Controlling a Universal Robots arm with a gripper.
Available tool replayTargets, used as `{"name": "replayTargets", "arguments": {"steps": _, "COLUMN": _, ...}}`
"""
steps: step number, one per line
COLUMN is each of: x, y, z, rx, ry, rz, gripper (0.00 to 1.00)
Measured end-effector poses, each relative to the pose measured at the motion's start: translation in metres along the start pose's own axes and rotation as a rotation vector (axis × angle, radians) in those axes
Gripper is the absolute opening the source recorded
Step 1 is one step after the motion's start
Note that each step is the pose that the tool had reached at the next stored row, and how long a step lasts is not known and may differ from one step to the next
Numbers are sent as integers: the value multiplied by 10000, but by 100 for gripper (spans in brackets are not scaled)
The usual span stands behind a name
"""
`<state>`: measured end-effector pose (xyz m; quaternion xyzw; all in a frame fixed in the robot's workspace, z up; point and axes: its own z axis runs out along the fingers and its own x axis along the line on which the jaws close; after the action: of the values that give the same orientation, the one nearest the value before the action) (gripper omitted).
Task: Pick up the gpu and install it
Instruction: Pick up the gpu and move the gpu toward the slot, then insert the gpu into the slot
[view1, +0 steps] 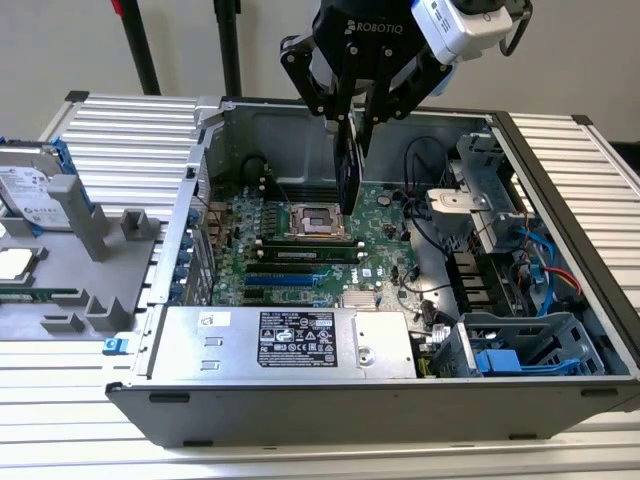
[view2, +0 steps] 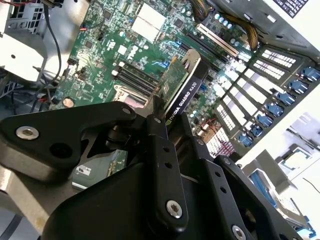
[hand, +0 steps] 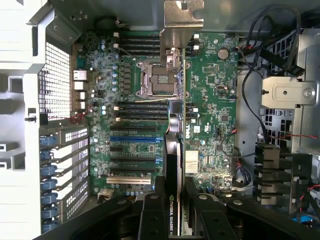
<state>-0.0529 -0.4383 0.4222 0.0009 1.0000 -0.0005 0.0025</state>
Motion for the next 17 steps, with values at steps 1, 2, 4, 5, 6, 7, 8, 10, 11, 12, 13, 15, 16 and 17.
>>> {"name": "replayTargets", "arguments": {"steps": 1, "x": 0, "y": 0, "z": 0, "rx": 0, "ry": 0, "rz": 0, "gripper": 0}}
{"name": "replayTargets", "arguments": {"steps": 2, "x": 0, "y": 0, "z": 0, "rx": 0, "ry": 0, "rz": 0, "gripper": 0}}
{"name": "replayTargets", "arguments": {"steps": 4, "x": -1, "y": 0, "z": 0, "rx": 0, "ry": 0, "rz": 0, "gripper": 0}}
{"name": "replayTargets", "arguments": {"steps": 5, "x": -1, "y": 0, "z": 0, "rx": 0, "ry": 0, "rz": 0, "gripper": 0}}
{"name": "replayTargets", "arguments": {"steps": 6, "x": -1, "y": 0, "z": 0, "rx": 0, "ry": 0, "rz": 0, "gripper": 0}}
{"name": "replayTargets", "arguments": {"steps": 7, "x": -1, "y": 0, "z": 0, "rx": 0, "ry": 0, "rz": -1, "gripper": 0}}
{"name": "replayTargets", "arguments": {"steps": 8, "x": -1, "y": 0, "z": 0, "rx": 0, "ry": 0, "rz": -14, "gripper": 0}}
{"name": "replayTargets", "arguments": {"steps": 10, "x": -1, "y": 0, "z": 0, "rx": 0, "ry": 0, "rz": -65, "gripper": 0}}
{"name": "replayTargets", "arguments": {"steps": 11, "x": -1, "y": 0, "z": 0, "rx": 0, "ry": 0, "rz": -100, "gripper": 0}}
{"name": "replayTargets", "arguments": {"steps": 12, "x": -1, "y": 0, "z": 0, "rx": -2, "ry": -1, "rz": -148, "gripper": 0}}
{"name": "replayTargets", "arguments": {"steps": 13, "x": -1, "y": 0, "z": 0, "rx": -2, "ry": -1, "rz": -200, "gripper": 0}}
{"name": "replayTargets", "arguments": {"steps": 15, "x": -1, "y": 0, "z": 0, "rx": -2, "ry": 0, "rz": -329, "gripper": 0}}
{"name": "replayTargets", "arguments": {"steps": 16, "x": -1, "y": 0, "z": 0, "rx": -2, "ry": 0, "rz": -398, "gripper": 0}}
{"name": "replayTargets", "arguments": {"steps": 17, "x": -1, "y": 0, "z": 0, "rx": -3, "ry": -1, "rz": -466, "gripper": 0}}
